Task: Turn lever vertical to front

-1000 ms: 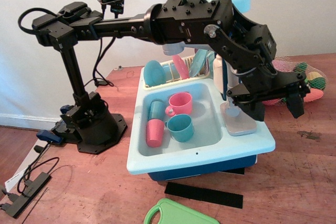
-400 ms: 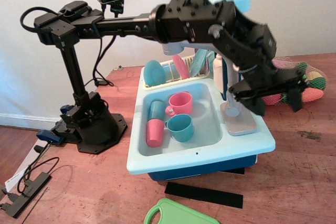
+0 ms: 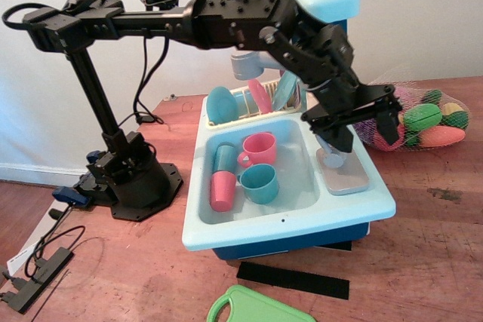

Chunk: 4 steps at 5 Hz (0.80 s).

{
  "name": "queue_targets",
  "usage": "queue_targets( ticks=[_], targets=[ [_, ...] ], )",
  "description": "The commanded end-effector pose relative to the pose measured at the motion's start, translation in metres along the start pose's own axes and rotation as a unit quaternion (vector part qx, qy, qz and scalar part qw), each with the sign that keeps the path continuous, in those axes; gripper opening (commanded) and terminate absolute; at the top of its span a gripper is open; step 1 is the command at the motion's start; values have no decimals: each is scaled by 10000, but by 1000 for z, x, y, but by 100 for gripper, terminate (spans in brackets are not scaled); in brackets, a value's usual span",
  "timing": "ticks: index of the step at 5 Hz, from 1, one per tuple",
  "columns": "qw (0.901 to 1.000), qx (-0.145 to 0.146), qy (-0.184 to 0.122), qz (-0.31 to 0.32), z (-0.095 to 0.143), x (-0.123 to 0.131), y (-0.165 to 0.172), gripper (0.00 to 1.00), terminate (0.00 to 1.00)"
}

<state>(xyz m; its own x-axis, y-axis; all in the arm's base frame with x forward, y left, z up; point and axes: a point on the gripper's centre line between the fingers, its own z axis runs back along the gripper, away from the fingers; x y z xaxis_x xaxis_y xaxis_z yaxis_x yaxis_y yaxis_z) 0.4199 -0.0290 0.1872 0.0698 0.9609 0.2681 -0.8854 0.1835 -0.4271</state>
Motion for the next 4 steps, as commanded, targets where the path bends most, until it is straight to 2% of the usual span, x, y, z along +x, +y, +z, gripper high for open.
queue_targets(
  ticks=[1,2,4],
  targets=[
    [9993,-331,-56,184,31,26,15,100,0],
    [9992,-371,-32,165,31,24,28,100,0],
    [9991,-363,214,77,18,8,55,100,0]
  ],
)
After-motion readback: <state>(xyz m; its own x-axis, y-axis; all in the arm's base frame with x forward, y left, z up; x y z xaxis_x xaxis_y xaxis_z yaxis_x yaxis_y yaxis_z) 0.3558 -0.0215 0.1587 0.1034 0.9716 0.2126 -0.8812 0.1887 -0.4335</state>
